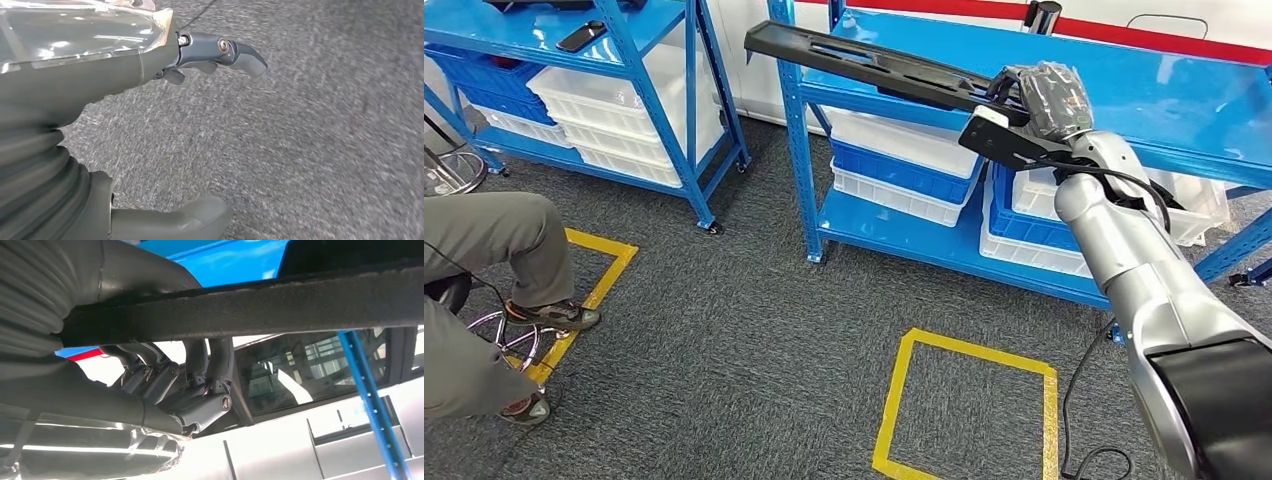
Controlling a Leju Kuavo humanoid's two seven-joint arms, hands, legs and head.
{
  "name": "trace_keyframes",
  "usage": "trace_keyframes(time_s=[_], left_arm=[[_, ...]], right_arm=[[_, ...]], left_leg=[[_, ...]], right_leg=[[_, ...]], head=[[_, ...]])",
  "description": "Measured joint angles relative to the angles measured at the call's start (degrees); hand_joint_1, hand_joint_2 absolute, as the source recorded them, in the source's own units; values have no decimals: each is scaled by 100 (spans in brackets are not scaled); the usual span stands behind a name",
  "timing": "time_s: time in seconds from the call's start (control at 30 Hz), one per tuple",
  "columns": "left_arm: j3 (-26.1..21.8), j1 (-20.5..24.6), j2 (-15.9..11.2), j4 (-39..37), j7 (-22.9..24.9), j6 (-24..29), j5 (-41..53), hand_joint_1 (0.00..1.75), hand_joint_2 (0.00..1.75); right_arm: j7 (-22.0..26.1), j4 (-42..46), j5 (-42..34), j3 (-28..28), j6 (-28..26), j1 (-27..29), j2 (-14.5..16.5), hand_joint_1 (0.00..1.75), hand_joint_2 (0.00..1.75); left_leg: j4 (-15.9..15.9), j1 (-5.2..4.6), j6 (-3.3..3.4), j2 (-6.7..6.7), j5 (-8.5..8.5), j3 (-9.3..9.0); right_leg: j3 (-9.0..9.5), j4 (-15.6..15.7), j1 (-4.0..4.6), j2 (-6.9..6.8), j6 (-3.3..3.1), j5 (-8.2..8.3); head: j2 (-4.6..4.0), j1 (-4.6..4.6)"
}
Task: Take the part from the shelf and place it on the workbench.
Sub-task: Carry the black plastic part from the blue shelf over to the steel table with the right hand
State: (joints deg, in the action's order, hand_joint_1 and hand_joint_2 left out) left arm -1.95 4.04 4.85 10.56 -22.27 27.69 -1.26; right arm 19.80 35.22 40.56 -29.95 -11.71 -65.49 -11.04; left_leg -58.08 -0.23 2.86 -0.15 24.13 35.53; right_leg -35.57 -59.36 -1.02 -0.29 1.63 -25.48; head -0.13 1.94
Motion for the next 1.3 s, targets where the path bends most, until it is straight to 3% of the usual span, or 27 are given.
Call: trace_keyframes(time_s=[0.07,0.13,0.17,0.2,0.23,0.3,0.33,0.4,0.5,0.57,0.63,0.7,0.73,0.83,0.9,1.0,1.03,1.07,1.13,1.2,1.23,1.3], left_arm=[[0,4,4,1,-6,0,-2,0,175],[-1,5,4,0,-13,0,-3,0,175],[-2,1,7,-1,-16,0,-3,0,175],[-2,-3,12,-1,-20,0,-4,0,175],[-2,-7,19,-1,-23,0,-7,0,175],[-3,-8,28,-1,-33,0,-10,0,175],[-3,-5,29,0,-39,0,-11,0,175],[-4,-4,27,1,-52,0,-10,0,175],[-4,-17,22,-1,-58,0,-9,0,175],[-4,-15,20,-1,-59,0,-5,0,175],[-4,-7,21,-1,-58,0,-3,0,175],[-4,-7,20,-1,-58,0,-3,0,175],[-5,-8,20,-1,-60,1,-3,0,175],[-8,-4,8,1,-72,5,-9,0,175],[-11,0,-5,2,-83,8,-11,0,175],[-35,-6,-12,2,-101,9,-36,0,175],[-45,-7,-10,2,-107,9,-44,0,175],[-54,-6,-8,2,-113,9,-49,0,175],[-62,-5,-4,2,-120,9,-52,0,175],[-73,-11,1,2,-125,8,-57,0,175],[-79,-14,5,2,-129,8,-60,0,175],[-87,-15,14,2,-143,7,-62,0,175]], right_arm=[[-4,-5,15,1,3,-18,-3,175,175],[-9,-23,33,-1,9,-22,1,175,175],[-12,-37,42,-2,12,-15,2,175,175],[-15,-49,50,-4,15,-8,4,175,175],[-16,-59,55,-5,16,-8,8,175,175],[-17,-67,58,-4,16,-33,18,175,175],[-17,-69,59,-4,16,-52,25,175,175],[-17,-79,62,-3,15,-74,31,175,175],[-11,-107,71,-2,14,-79,32,175,175],[-3,-115,73,-2,13,-85,31,175,175],[0,-120,73,-2,13,-83,31,175,175],[2,-128,73,-3,13,-75,31,175,175],[2,-132,74,-3,12,-73,31,175,175],[2,-133,75,1,9,-88,34,175,175],[2,-133,75,4,8,-106,37,175,175],[2,-135,85,4,8,-109,48,175,175],[2,-138,90,4,8,-112,46,175,175],[2,-140,93,6,8,-116,40,175,175],[2,-149,92,7,8,-111,34,175,175],[0,-166,97,6,8,-86,32,175,175],[-1,-173,101,6,8,-74,32,175,175],[-2,-180,107,5,8,-76,34,175,175]], left_leg=[[91,25,66,2,-83,-13],[97,21,95,-8,-111,16],[96,22,94,-18,-119,26],[91,23,90,-28,-127,36],[80,27,82,-38,-133,44],[21,27,48,-54,-130,80],[-30,19,21,-61,-120,117],[-99,2,-50,-74,-132,190],[-147,30,-138,-83,-129,255],[-493,55,-208,-53,167,381],[-1208,78,-269,-24,601,622],[-1682,88,-286,-15,795,749],[-1618,88,-274,-12,748,664],[-560,59,-155,-2,403,-33],[-141,8,-77,4,345,-267],[-31,-26,13,7,240,-261],[30,-18,50,12,175,-261],[87,-5,84,18,109,-251],[119,1,128,18,29,-185],[112,-2,129,7,-27,-103],[106,-2,120,0,-51,-66],[64,2,91,-8,-83,1]], right_leg=[[-196,-417,13,9,-35,-254],[-493,-1154,8,16,-76,-579],[-590,-1420,3,16,-62,-663],[-594,-1493,-5,17,-24,-666],[-487,-1337,-19,16,31,-587],[-82,-594,-60,18,136,-343],[87,-269,-66,28,149,-250],[211,-2,-54,46,104,-178],[177,-8,-57,35,-14,-100],[152,4,-83,15,-89,-49],[111,3,-71,6,-129,-18],[60,2,-57,4,-139,16],[38,3,-52,3,-134,37],[1,4,-34,1,-99,94],[-18,7,-32,-8,-49,129],[-61,33,-34,-18,62,179],[-110,-35,-23,-13,72,123],[-197,-214,-12,-7,55,2],[-465,-892,-10,3,-5,-368],[-639,-1452,-13,7,12,-597],[-589,-1452,-17,8,52,-592],[-194,-836,-36,7,153,-388]], head=[[0,-6],[0,-10],[0,-11],[0,-14],[0,-16],[0,-21],[0,-21],[0,-19],[0,-10],[0,7],[0,25],[0,28],[0,28],[0,25],[0,23],[0,24],[0,19],[0,9],[0,-5],[0,-14],[0,-16],[0,-21]])
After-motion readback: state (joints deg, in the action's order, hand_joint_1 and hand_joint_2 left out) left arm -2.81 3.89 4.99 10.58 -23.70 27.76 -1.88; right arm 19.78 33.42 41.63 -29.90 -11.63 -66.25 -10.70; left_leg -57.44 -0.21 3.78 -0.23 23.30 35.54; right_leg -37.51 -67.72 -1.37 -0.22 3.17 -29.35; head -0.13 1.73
